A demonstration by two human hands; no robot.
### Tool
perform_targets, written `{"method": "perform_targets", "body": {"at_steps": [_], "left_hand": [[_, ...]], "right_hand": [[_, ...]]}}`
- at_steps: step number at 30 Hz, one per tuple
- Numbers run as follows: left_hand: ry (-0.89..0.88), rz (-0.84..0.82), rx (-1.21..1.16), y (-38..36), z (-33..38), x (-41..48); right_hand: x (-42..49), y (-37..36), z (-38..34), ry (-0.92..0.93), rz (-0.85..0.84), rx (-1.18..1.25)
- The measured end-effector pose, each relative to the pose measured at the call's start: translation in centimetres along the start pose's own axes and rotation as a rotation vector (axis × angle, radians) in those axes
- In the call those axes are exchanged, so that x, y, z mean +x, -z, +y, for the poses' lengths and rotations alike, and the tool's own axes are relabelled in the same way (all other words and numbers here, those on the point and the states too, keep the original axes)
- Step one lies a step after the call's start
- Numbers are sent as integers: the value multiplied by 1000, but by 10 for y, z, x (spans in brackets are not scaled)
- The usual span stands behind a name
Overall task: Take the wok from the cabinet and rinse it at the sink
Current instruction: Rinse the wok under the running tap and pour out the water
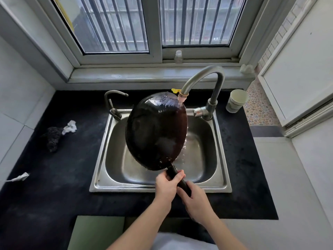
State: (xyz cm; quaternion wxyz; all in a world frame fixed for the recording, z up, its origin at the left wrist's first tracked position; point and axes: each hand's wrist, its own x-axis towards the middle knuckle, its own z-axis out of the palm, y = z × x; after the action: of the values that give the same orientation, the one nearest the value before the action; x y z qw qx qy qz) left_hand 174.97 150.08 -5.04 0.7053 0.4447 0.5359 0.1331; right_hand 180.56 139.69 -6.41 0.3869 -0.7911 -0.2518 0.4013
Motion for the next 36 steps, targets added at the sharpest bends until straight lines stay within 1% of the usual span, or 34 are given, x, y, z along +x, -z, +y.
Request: {"method": "perform_targets", "body": {"at_steps": [4, 11, 16, 22, 26, 32, 34, 36], "left_hand": [[15, -17, 1, 11, -9, -5], [13, -84, 53, 14, -15, -18], [-11, -149, 74, 7, -13, -23], [-35, -228, 113, -10, -11, -22], [-44, -246, 100, -23, -4, -22], [-52, -261, 9, -29, 5, -19], [-46, -288, -71, -24, 9, -17], [-8, -371, -211, -19, 12, -15]], "right_hand": [[-16, -14, -1, -30, 44, -49], [-35, -18, 6, -52, 114, -35], [-46, -11, 3, -42, 193, 7], [-49, 6, 0, -44, 221, 33], [-47, 18, 1, -32, 237, 62], [-35, 30, 2, 28, 199, 111], [-30, 33, -1, 46, 163, 98], [-23, 35, -1, 54, 138, 73]]}}
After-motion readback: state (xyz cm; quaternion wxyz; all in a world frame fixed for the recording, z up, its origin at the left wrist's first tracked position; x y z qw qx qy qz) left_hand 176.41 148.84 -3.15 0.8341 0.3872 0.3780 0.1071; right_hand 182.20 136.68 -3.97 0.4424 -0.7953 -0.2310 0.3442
